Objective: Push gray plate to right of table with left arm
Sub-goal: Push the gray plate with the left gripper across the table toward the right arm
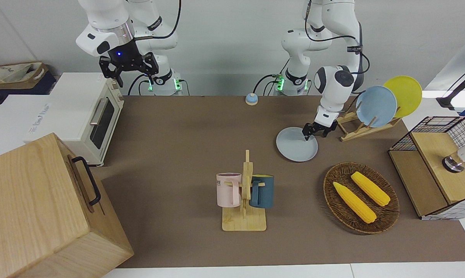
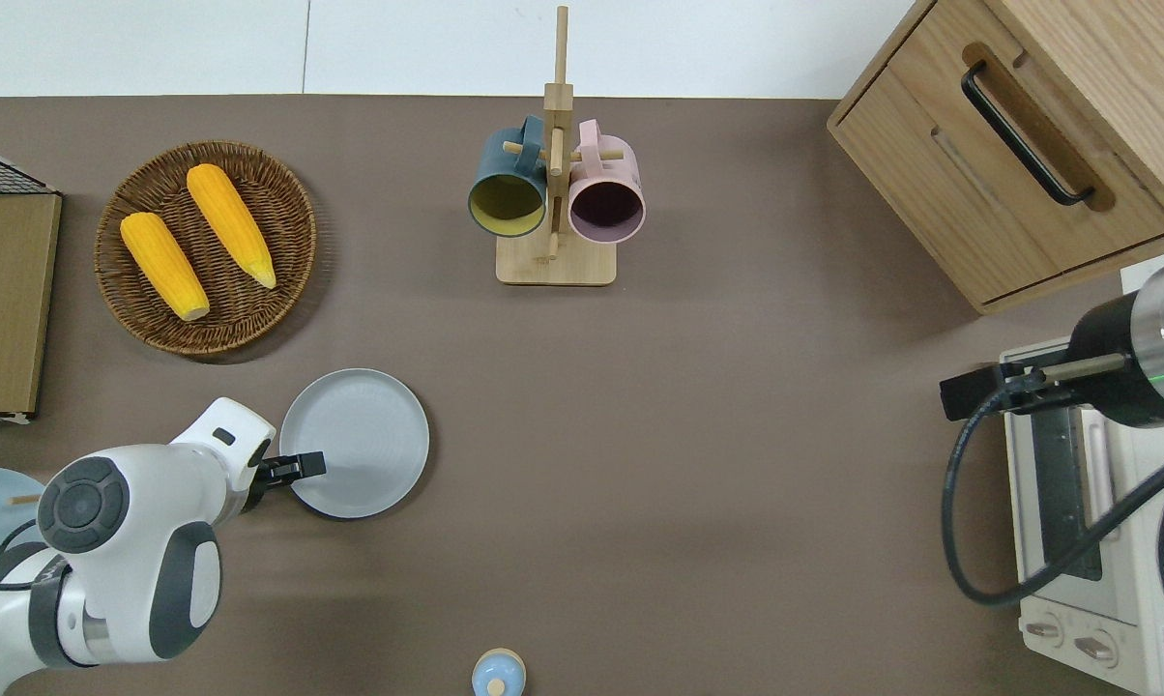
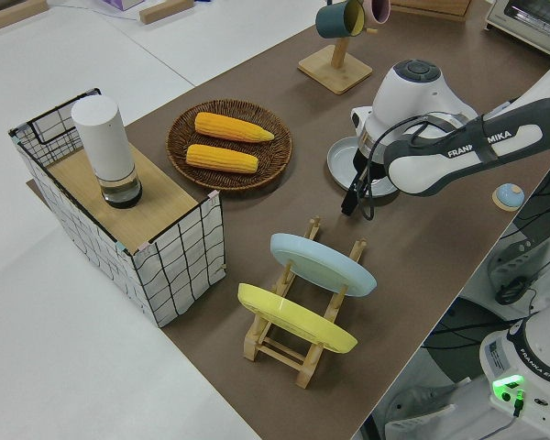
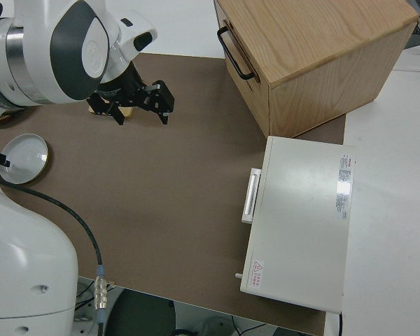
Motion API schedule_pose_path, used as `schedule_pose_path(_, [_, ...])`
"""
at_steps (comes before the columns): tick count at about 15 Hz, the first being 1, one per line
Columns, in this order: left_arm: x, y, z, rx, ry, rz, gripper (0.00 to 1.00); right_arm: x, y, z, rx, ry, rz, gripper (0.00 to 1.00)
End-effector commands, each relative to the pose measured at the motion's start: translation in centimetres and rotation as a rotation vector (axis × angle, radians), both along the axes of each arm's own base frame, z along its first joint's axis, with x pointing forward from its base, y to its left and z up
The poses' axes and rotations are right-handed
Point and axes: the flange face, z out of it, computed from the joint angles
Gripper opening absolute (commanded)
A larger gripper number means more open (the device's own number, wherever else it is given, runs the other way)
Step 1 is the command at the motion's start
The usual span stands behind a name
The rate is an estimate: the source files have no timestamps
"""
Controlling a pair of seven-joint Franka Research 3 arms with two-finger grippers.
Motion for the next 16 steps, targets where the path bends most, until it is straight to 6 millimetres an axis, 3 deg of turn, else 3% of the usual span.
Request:
schedule_pose_path(1, [-0.46,-0.09,-0.24,0.005,-0.013,0.006,0.85,-0.24,-0.24,0.4,0.009,0.005,-0.008,0.983])
schedule_pose_path(4, [-0.47,-0.16,-0.24,0.005,-0.013,0.005,0.43,-0.24,-0.24,0.4,0.009,0.005,-0.008,0.983])
schedule_pose_path(8, [-0.48,-0.09,-0.25,0.005,-0.011,0.006,0.01,-0.24,-0.24,0.4,0.009,0.005,-0.008,0.983])
schedule_pose_path(16, [-0.55,-0.16,-0.75,0.004,0.006,0.011,0.0,-0.25,-0.16,0.4,0.009,0.005,-0.005,0.983])
